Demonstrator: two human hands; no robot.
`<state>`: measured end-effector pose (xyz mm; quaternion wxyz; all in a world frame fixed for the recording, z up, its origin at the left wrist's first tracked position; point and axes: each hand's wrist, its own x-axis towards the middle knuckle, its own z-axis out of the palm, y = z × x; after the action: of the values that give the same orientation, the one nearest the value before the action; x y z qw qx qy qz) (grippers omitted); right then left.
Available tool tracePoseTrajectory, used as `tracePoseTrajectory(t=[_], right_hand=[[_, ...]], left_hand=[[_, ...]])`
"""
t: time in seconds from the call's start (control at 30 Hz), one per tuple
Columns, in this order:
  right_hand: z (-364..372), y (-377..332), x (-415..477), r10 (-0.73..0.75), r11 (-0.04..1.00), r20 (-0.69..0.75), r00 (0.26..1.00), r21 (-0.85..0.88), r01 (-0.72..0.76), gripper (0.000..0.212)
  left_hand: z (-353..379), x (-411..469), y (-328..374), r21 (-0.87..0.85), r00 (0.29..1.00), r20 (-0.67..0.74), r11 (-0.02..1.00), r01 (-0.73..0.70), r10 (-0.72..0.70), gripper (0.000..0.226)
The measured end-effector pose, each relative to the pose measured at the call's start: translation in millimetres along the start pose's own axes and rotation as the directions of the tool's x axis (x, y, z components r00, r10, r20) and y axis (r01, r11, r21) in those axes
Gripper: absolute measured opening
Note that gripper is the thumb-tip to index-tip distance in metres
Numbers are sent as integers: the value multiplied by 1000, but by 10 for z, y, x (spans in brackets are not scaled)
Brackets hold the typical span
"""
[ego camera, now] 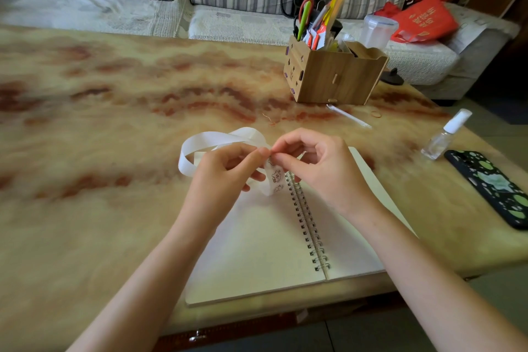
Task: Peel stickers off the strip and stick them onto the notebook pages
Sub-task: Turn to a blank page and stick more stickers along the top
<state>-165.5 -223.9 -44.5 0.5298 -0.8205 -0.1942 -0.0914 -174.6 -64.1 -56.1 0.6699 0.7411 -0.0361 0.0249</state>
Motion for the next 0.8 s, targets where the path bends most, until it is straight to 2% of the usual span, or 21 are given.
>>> tracePoseTrajectory(t=[0.43,0.6,0.8], right_hand=[[13,44,18,-71,978,27,997,-192,75,5],[-10,1,37,-25,997,53,998,-76,29,10],[-213,40,146,188,974,45,981,117,-192,15]], left_hand=[[-2,15,-48,55,999,-45,998,12,-10,22],[-13,18,-51,73,999,-42,997,20,-17,24],[-21,23,-71,85,998,-57,995,43,-39,24]])
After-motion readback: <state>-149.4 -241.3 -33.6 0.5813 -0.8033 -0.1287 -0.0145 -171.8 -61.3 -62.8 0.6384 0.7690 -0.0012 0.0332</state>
